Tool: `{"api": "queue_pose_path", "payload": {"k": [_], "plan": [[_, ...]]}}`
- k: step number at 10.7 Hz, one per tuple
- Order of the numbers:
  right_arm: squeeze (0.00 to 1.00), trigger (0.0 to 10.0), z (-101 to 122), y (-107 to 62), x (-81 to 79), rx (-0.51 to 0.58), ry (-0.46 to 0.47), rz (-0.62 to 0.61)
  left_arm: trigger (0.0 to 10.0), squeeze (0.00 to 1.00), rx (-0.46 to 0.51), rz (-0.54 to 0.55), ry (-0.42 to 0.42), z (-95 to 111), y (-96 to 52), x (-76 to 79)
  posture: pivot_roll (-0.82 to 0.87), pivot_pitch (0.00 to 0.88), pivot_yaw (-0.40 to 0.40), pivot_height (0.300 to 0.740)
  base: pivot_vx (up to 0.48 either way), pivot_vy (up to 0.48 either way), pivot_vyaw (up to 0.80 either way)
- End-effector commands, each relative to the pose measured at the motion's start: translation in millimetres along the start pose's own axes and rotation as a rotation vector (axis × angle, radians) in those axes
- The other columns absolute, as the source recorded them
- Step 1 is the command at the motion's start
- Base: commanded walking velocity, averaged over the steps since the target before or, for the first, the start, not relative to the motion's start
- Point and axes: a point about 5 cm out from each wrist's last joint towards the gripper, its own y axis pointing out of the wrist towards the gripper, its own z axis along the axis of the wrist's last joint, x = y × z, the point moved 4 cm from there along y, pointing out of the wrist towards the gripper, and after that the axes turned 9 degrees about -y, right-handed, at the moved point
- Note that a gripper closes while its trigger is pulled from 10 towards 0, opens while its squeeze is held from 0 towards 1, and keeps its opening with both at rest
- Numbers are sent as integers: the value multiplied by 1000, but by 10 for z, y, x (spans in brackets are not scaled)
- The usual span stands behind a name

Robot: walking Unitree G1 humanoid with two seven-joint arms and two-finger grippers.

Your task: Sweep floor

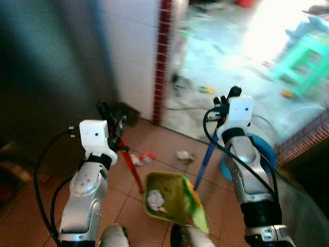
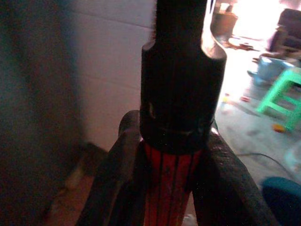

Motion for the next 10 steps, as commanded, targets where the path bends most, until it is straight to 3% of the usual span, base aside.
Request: {"api": "queue_pose_path", "payload": {"k": [1, 8, 10], "plan": [[0, 10000, -5, 13, 94, -5, -8, -33, 10000, 0, 35, -44, 7, 139, -14, 97, 8, 66, -54, 740, 0, 0, -800], [0, 10000, -54, 24, 129, -27, -14, -36, 10000, 0, -16, -34, -84, 121, -19, 103, -2, 79, -65, 740, 0, 0, -800], [0, 10000, -38, 50, 109, -24, -12, -26, 10000, 0, -24, -45, -96, 113, -24, 137, -3, 80, -71, 740, 0, 156, 0]]}}
